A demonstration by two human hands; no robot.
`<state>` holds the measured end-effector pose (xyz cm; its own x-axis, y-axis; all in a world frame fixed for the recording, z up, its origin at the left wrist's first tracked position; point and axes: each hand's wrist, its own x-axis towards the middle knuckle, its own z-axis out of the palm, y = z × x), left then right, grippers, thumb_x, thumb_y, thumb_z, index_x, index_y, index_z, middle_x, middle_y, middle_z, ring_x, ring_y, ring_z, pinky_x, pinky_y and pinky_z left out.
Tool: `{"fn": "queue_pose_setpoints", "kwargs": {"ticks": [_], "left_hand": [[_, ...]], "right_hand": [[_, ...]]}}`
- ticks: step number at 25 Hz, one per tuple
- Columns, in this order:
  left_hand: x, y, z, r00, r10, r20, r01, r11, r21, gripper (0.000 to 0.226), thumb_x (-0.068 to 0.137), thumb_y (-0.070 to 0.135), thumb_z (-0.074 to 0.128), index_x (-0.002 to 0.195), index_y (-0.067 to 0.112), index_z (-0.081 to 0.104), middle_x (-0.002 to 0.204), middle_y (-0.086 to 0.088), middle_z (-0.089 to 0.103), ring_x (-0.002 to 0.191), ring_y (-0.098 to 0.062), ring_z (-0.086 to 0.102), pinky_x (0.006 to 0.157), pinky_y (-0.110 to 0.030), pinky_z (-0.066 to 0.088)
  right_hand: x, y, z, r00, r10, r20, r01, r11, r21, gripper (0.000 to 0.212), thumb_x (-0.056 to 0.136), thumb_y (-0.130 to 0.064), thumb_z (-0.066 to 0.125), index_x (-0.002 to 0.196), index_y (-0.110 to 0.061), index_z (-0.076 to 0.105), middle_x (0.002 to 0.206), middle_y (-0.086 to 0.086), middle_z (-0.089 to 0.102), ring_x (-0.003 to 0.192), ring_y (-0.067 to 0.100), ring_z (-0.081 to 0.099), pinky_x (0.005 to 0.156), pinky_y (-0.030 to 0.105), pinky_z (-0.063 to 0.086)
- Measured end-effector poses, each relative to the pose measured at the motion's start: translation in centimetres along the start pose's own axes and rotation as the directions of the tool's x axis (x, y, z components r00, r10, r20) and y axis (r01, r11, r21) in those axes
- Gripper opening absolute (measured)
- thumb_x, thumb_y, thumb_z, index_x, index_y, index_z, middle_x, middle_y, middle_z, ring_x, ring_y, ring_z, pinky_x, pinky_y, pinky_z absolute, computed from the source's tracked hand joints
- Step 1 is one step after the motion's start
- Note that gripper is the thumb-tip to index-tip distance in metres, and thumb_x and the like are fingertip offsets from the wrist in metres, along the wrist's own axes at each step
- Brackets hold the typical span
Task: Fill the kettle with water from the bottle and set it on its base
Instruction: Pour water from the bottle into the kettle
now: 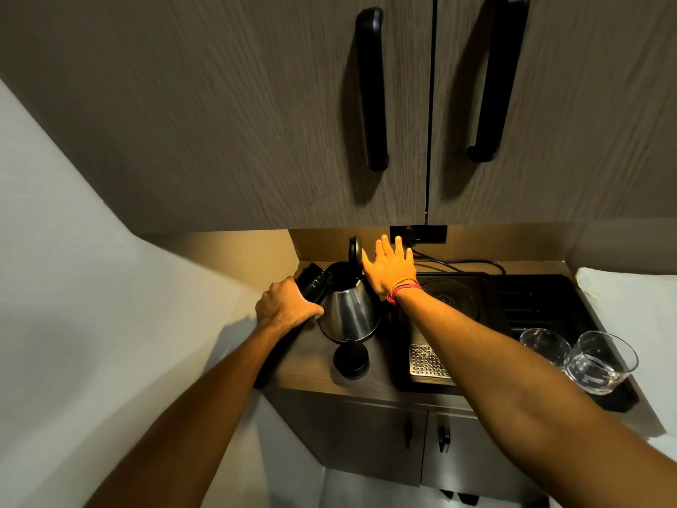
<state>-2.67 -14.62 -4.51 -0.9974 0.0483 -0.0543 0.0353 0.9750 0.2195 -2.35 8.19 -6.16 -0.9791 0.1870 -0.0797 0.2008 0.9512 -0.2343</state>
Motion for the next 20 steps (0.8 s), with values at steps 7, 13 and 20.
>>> {"fn": "queue_pose_setpoints", "kwargs": {"ticks": [7,13,20], "left_hand": [[0.1,0.2,-0.6,1.000,-0.001,0.012,0.001,0.998,0.055,0.075,0.051,0.059,0.077,0.112,0.020,0.058,0.098,-0.003,0.064,0.090,-0.026,0.062,0.073,-0.035,0.053],[0.3,0.3,-1.1,1.000,0.013,0.004,-0.014,0.993,0.114,0.073,0.051,0.060,0.076,0.110,0.021,0.058,0.091,-0.001,0.059,0.083,-0.023,0.058,0.067,-0.032,0.047],[0.4,0.6,-1.6,0.999,0.030,0.016,-0.032,0.989,0.142,0.071,0.051,0.056,0.076,0.110,0.021,0.058,0.092,-0.002,0.061,0.083,-0.024,0.062,0.067,-0.032,0.050]], "right_hand": [[-0.2,-0.2,-0.3,0.999,0.037,-0.039,-0.033,0.995,0.099,0.076,0.099,-0.056,0.014,0.160,-0.010,0.012,0.169,0.010,0.003,0.157,0.032,-0.002,0.127,0.052,0.006],[0.2,0.0,0.1,0.999,0.036,-0.032,-0.032,0.995,0.096,0.077,0.099,-0.056,0.014,0.160,-0.008,0.011,0.169,0.010,0.004,0.157,0.032,-0.002,0.127,0.053,0.007],[0.2,0.1,0.1,1.000,-0.008,-0.002,0.008,1.000,0.007,0.071,0.100,-0.048,0.020,0.160,-0.010,0.012,0.169,0.014,0.004,0.156,0.037,-0.001,0.126,0.055,0.010]]}}
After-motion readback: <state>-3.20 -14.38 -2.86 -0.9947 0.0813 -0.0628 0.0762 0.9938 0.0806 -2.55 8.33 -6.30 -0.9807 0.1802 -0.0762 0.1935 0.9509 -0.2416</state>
